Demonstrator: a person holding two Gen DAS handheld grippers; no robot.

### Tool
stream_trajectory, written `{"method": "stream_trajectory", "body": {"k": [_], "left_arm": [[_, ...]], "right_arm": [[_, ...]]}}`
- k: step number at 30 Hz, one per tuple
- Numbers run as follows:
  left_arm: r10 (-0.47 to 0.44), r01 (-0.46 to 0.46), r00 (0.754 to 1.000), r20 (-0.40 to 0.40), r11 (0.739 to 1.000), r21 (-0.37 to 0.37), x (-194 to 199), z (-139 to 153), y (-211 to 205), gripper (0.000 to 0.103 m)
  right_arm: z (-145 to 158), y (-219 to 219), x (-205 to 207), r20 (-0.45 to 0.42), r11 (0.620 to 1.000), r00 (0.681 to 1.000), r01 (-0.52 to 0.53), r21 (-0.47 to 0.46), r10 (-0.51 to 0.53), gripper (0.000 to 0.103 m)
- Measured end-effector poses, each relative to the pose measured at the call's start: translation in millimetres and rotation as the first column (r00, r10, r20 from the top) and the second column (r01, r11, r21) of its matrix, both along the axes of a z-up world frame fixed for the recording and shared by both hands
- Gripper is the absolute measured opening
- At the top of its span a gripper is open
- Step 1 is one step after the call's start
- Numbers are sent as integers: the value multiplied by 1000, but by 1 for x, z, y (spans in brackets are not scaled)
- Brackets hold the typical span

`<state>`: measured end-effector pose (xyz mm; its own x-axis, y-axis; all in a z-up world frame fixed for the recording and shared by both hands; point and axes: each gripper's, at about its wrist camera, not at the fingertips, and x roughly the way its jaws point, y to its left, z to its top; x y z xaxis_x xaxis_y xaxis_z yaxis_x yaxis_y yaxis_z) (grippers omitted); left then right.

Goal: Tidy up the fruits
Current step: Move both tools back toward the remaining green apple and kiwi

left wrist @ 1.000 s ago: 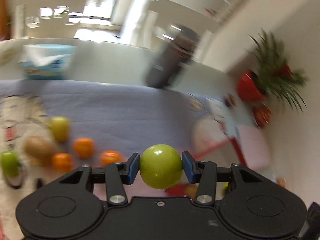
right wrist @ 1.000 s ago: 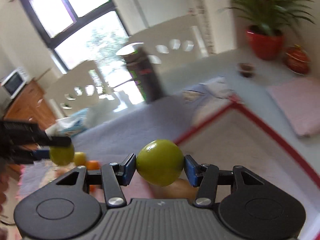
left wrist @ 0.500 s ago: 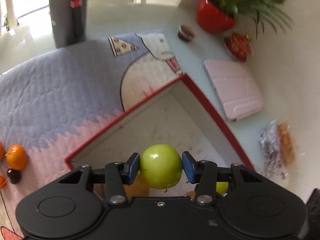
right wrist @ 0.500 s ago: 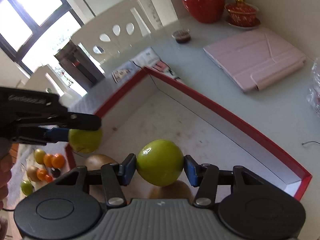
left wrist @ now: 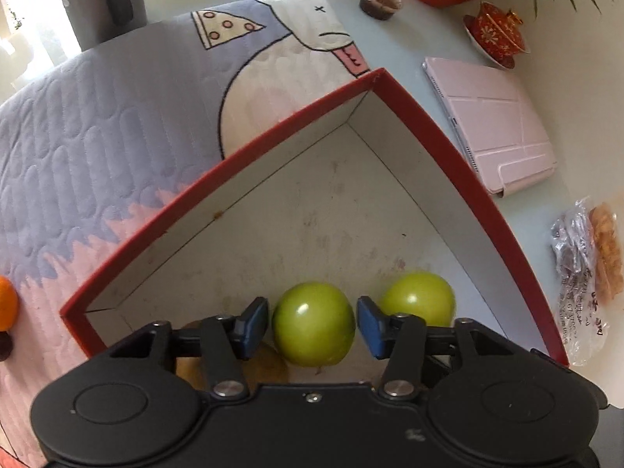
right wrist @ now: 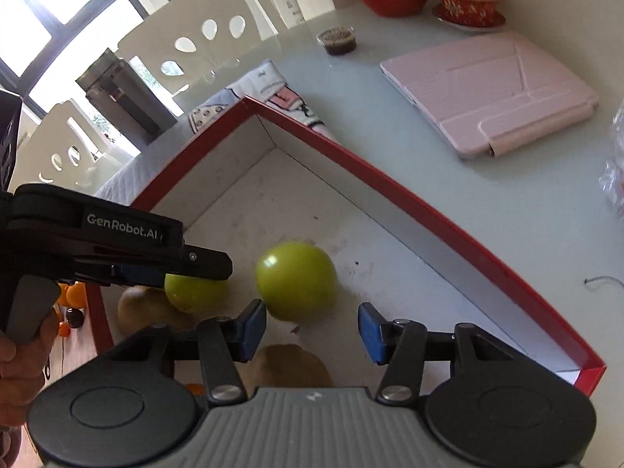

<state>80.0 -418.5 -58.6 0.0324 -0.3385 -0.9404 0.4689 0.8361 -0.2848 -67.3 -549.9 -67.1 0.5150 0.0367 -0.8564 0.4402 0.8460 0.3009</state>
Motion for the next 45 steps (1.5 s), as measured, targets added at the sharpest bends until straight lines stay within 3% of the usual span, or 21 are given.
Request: {"method": "stream_trajectory", "body": {"k": [3,5,12,24,35,41,45], "left_arm": [[6,-6,1000,13,1000,-7,0,6,1,78],[4,-4,1000,27,1000,0,0,10,0,79],[18,-17,999,39,1000,-11,3,28,10,80],[80,-70,994,79,990,-118,0,70,57,80],[221,-194,965,139,964,-180,6,108,151,80],[327,-295,932,155,935,-196,13,121,222,80],[415,-383,896,156,902,-200,16,123,278,81]], "right_arm": [[-1,0,-3,-1,1000,1000,4,3,-4,67],[1,-3,-6,13,1000,1000,14,20,-15,74],[14,-8,-10,45,998,997,63,30,-64,82],[43,20,-8,83,999,996,39,-6,-38,83],[85,59,11,161,998,987,1,-70,11,84],[100,98,37,195,995,978,-55,-83,70,84],[108,134,60,204,987,969,-124,-102,142,84]]}}
